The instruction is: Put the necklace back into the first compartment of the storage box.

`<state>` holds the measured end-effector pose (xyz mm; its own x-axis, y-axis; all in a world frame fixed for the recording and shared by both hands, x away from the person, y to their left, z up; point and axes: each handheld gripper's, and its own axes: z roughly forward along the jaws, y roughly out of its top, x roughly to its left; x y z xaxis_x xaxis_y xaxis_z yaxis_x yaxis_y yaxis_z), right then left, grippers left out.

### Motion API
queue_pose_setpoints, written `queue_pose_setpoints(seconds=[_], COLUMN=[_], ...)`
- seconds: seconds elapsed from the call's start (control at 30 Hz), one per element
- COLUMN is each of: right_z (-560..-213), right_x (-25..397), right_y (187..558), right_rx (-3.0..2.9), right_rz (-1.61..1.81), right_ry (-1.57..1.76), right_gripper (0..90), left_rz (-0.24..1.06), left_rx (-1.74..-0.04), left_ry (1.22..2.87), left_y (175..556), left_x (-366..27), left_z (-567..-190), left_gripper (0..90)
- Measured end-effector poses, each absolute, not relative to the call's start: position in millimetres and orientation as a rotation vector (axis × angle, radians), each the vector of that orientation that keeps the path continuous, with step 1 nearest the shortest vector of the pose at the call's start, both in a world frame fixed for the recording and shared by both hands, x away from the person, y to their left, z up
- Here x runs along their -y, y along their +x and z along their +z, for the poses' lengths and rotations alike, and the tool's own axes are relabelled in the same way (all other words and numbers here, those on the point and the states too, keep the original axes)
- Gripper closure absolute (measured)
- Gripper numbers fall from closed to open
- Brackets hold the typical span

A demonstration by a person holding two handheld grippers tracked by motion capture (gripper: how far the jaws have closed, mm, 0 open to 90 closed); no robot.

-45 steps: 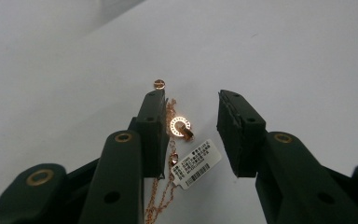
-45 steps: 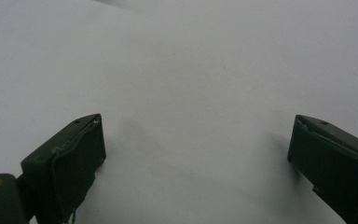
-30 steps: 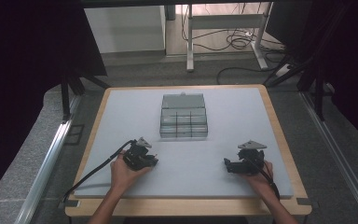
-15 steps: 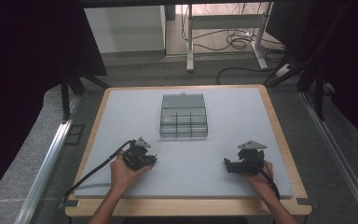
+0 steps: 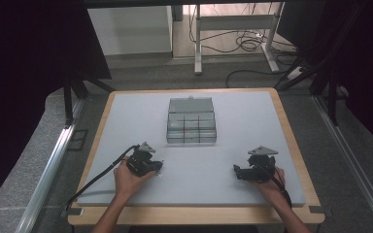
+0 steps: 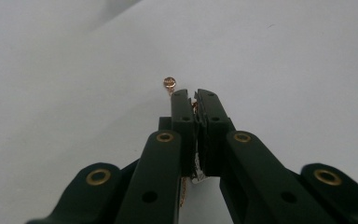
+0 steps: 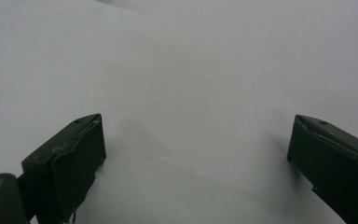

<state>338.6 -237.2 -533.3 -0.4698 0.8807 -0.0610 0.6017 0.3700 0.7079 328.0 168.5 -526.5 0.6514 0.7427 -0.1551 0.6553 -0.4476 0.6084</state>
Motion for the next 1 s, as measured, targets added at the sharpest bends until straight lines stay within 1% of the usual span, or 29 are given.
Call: queue_pose_setpoints(seconds=[0.5, 0.83, 1.0], right_z=[-533.2, -533.1, -533.1], right_x=[237.7, 237.9, 237.9], right_y=[338.6, 338.6, 338.6], right_rx=[-2.208, -2.209, -2.209], right_rz=[0.871, 0.872, 0.872], right_ry=[1.281, 1.281, 1.281], right_gripper=[4.0, 4.0, 4.0], left_rz=[0.18, 0.186, 0.187], left_rx=[-1.069, -1.061, -1.059], left_ry=[2.146, 2.053, 2.032], left_y=[322.3, 316.0, 314.8], left_x=[-180.6, -193.7, -197.3], left_z=[-510.4, -493.7, -489.9], left_gripper=[87.4, 87.4, 87.4])
